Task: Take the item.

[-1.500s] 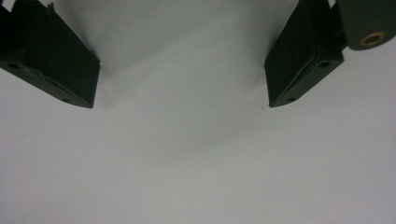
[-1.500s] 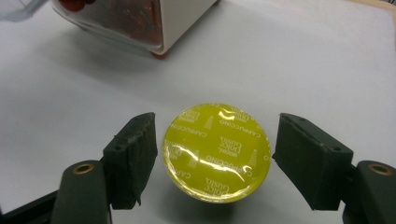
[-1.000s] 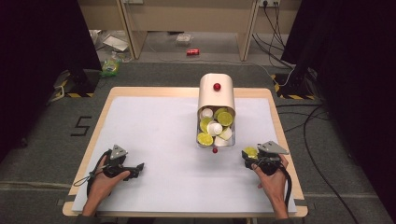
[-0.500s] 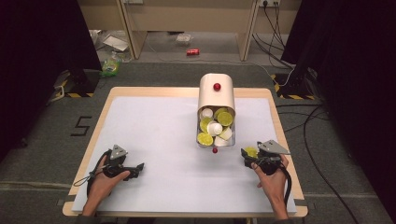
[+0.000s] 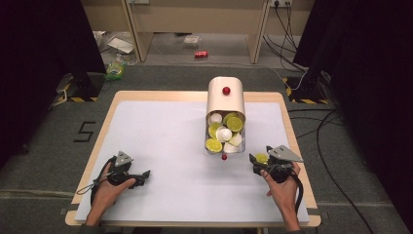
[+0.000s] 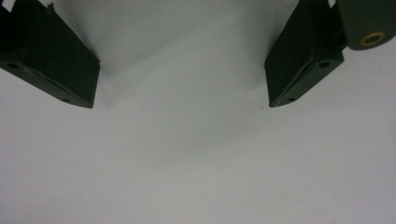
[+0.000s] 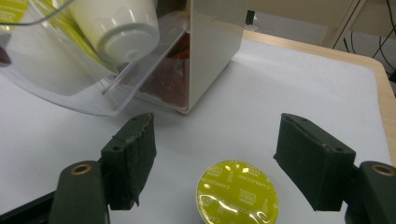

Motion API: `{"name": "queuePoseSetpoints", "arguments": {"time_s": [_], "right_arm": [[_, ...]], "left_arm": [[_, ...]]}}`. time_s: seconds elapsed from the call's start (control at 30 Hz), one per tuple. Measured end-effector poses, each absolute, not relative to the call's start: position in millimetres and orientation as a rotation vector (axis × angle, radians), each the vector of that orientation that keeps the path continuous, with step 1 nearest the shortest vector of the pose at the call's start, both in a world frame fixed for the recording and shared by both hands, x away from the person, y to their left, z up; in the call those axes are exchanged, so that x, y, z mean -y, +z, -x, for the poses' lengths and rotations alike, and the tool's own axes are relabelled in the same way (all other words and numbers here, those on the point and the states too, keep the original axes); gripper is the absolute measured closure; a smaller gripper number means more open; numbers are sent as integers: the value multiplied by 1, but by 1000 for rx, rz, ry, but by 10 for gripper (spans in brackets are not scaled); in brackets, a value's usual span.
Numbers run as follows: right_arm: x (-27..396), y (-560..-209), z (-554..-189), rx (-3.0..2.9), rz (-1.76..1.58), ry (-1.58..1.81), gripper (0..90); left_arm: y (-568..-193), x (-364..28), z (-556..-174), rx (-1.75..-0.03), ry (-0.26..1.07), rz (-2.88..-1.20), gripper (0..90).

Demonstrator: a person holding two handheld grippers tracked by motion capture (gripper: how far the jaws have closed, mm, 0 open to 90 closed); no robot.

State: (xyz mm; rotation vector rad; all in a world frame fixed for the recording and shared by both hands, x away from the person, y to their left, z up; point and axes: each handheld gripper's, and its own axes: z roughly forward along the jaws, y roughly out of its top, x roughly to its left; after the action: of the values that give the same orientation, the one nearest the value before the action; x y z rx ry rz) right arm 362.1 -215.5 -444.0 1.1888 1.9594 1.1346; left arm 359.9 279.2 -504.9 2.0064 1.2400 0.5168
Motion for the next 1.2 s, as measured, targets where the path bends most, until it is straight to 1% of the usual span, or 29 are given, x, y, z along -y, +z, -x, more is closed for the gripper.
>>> {"name": "queuePoseSetpoints", "arguments": {"time_s": [0.47,1.2], "right_arm": [[216,-441,-346,-1936,-1187,1163,290],[203,-438,-330,-1956,-1107,1260,290]], "left_arm": [[-505,-279,-360,-1240,516,-2007,93],[-505,-279,-360,-1240,516,-2007,93]]}}
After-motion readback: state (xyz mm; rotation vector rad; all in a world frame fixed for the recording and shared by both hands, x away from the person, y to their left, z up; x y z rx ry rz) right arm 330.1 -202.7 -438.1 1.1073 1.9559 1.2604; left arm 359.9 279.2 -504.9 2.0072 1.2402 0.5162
